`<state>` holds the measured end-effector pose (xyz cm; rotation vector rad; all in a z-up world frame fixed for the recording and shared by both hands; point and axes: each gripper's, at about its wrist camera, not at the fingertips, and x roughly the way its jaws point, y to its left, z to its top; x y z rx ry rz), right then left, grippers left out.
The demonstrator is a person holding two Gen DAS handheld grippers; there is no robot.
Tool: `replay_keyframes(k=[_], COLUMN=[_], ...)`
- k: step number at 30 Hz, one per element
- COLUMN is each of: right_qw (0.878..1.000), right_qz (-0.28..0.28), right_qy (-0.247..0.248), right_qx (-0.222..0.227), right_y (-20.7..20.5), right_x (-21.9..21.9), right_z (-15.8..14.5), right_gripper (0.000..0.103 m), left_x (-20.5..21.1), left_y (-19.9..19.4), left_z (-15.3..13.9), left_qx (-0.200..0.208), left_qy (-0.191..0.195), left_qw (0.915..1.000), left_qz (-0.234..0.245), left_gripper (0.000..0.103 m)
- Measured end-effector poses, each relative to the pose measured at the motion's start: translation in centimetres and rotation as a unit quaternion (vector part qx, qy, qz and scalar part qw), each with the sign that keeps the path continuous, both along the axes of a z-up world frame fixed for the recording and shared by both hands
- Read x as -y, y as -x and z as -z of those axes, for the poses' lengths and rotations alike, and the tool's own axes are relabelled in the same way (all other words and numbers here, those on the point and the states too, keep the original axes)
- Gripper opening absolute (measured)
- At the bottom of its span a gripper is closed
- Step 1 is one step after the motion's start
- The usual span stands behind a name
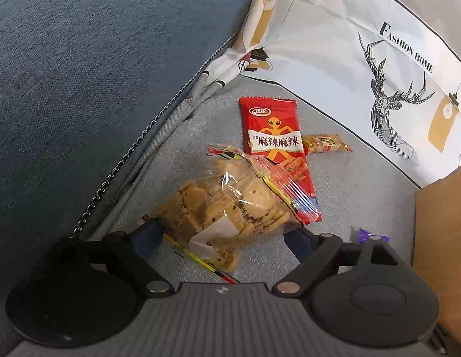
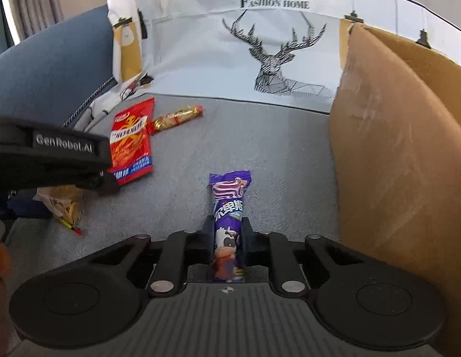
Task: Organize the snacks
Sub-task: 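Grasp the clear cracker bag with the left gripper while the right gripper holds the chocolate bar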
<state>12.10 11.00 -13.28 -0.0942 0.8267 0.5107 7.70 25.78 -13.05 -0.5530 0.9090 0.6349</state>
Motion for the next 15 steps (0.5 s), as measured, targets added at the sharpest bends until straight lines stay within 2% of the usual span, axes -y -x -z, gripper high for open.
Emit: replay_keyframes(k=[3, 5, 7, 8, 10, 15], right_qw=[1.0, 1.0, 1.0, 1.0, 1.0, 1.0], right_qz=[-0.002, -0.003, -0.003, -0.002, 0.001, 0.001], right_qy=[-0.005, -0.005, 0.0, 0.002, 0.003, -0.005], right_qx=[0.011, 0.011, 0.003, -0.004, -0.009, 0.003], right_y=[0.1, 0.1, 0.0, -0.1, -0.2, 0.1], right_x=[0.1, 0.1, 0.0, 0.0, 0.1, 0.1], right_z=[-0.7, -0.7, -0.3, 0.0, 0.2, -0.4], right_gripper=[0.017, 0.017, 0.017, 0.017, 0.017, 0.017], left_x=[0.0, -0.1, -0.3, -0.4, -0.6, -0.9], left_y=[-0.1, 0.0, 0.1, 0.1, 0.2, 0.7], left_z=[0.0, 0.0, -0.1, -0.2, -0.3, -0.8], left_qx=[-0.001, 0.0, 0.002, 0.007, 0.016, 0.038], left_qy=[-0.004, -0.008, -0.009, -0.007, 0.003, 0.01], left_qw=[1.0, 1.0, 1.0, 0.9999, 0.9998, 0.999], left_qz=[0.0, -0.002, -0.004, -0.005, -0.008, -0.024], left_gripper=[0.087, 0.079, 0.064, 0.063, 0.051, 0.049])
